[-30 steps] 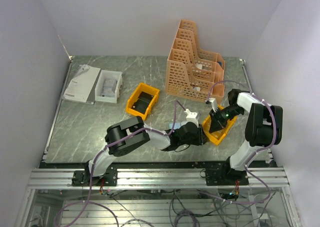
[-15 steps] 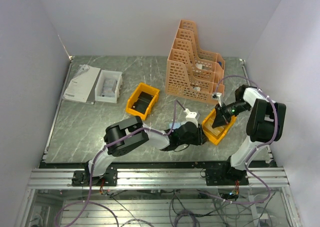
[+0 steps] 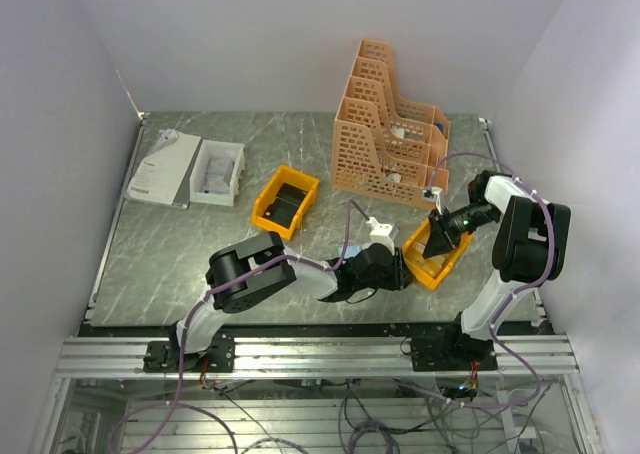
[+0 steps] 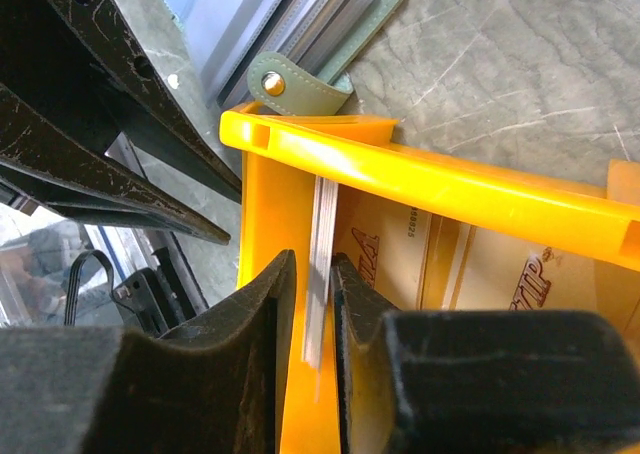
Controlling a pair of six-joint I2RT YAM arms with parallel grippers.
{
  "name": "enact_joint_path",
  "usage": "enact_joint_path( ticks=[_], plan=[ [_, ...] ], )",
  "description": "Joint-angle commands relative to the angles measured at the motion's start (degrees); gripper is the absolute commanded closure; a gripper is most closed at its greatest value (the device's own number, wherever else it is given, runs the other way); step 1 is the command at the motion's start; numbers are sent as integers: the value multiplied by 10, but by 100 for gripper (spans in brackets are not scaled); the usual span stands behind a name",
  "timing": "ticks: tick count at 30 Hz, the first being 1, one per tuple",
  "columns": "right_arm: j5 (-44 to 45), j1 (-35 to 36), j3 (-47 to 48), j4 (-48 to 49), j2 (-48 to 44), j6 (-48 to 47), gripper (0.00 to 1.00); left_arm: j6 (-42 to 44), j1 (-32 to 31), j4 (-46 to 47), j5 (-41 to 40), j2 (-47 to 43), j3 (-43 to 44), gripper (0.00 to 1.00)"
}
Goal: Put the credit cards into the card holder
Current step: Pick up the credit card from the storage box.
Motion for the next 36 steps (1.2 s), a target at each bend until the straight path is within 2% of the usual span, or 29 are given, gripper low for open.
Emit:
enact_joint_path(
  ticks=[1, 9, 14, 23, 36],
  plan=[
    [-11, 5, -5, -14, 8, -12, 79, 9, 3, 24, -7, -19, -4, 63],
    [-12, 6, 2, -13, 4, -7, 80, 10, 3, 21, -6, -19, -3, 62],
    [-16, 3, 12, -19, 0, -2, 84, 11, 3, 18, -7, -22, -5, 63],
    [-25, -7, 15, -29, -4, -12, 81, 13, 4, 15, -6, -23, -4, 63],
    [-24, -22, 22, -13, -17, 7, 90, 15, 4, 17, -7, -25, -5, 63]
  ],
)
